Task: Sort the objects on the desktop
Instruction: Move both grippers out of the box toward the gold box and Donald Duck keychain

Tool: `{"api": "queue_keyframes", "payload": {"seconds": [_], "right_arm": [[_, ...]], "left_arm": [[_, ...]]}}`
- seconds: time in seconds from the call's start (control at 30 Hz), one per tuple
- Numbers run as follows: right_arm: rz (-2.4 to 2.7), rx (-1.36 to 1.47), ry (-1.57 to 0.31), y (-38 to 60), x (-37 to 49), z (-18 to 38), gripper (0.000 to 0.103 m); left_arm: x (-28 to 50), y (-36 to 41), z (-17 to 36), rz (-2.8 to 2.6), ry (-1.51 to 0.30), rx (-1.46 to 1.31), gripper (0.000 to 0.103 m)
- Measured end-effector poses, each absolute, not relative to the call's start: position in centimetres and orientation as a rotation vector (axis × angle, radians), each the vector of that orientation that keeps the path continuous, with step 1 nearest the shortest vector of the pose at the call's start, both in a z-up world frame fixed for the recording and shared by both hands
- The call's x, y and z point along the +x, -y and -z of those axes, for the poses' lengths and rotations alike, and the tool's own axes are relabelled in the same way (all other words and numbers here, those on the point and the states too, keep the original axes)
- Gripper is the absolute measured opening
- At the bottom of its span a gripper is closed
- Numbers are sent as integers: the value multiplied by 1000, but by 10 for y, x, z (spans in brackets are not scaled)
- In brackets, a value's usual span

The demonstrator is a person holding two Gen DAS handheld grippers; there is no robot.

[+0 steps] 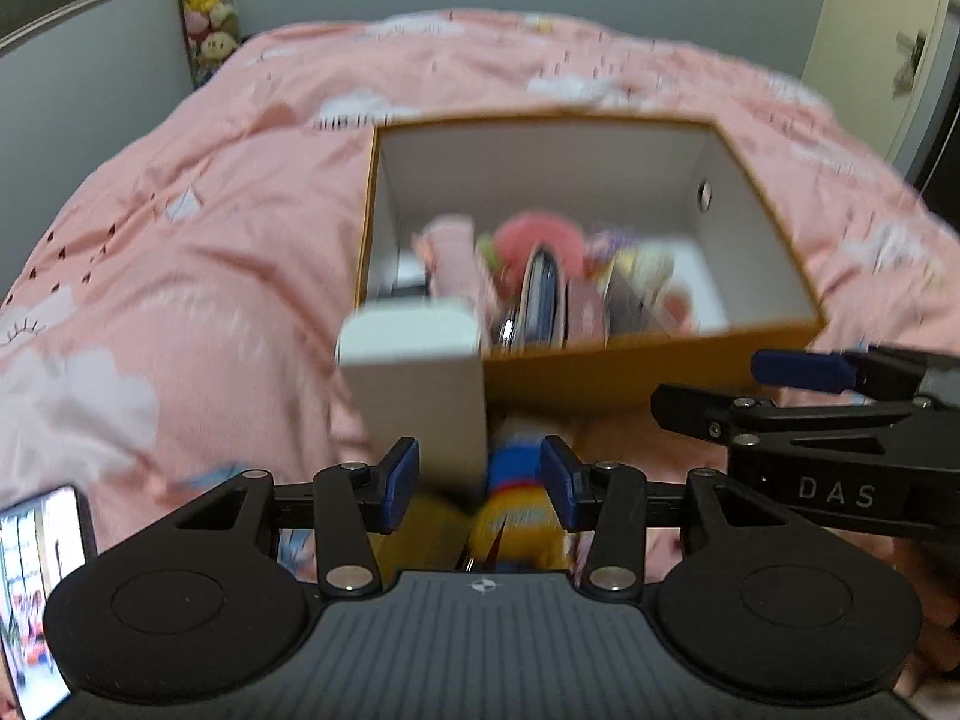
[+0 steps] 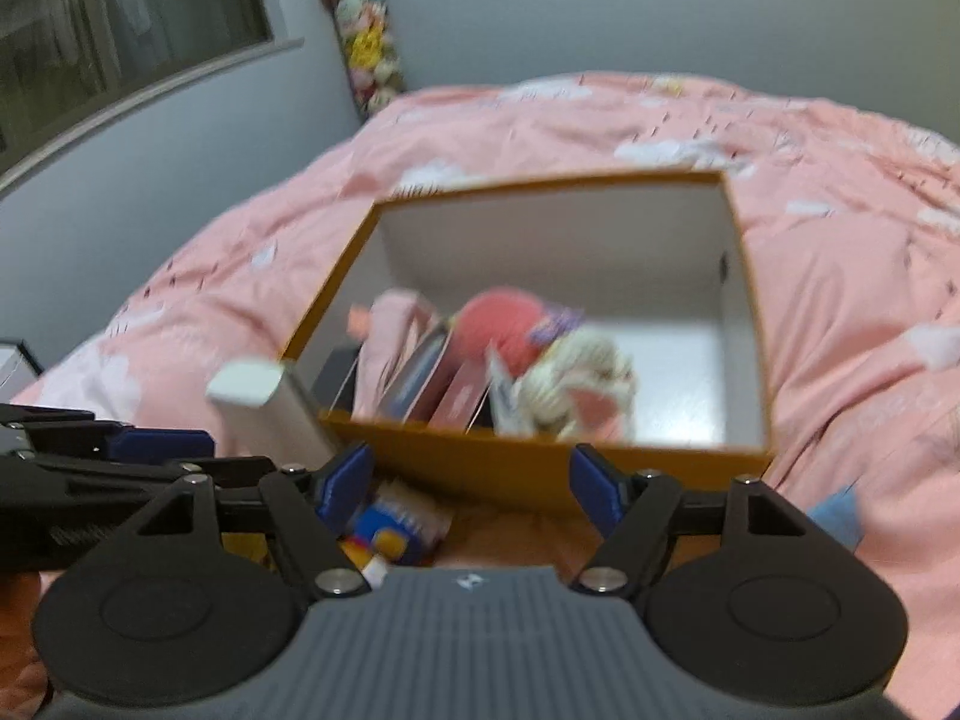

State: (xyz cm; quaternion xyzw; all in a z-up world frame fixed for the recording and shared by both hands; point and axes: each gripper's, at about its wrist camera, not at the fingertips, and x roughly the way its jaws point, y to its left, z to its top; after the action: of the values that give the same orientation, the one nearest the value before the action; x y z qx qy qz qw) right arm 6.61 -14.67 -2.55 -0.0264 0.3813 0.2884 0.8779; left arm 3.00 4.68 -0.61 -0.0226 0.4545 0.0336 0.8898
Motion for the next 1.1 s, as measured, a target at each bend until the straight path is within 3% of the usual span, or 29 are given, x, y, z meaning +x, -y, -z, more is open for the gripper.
{"api": "queue_keyframes", "payload": {"seconds": [0.7,0.93,1.1], "right_arm": [[-877,-167,-1091,78,68,79,71],[-878,-233,-1097,57,66,94,81],[-856,-221,-1114,61,68,100,78]], "left_arm": [[27,-75,23,-177,-1062,-35,54],[28,-87,26,-186,-1079,-63,54],[30,-94,34,-160,-1119,-105,57]]}}
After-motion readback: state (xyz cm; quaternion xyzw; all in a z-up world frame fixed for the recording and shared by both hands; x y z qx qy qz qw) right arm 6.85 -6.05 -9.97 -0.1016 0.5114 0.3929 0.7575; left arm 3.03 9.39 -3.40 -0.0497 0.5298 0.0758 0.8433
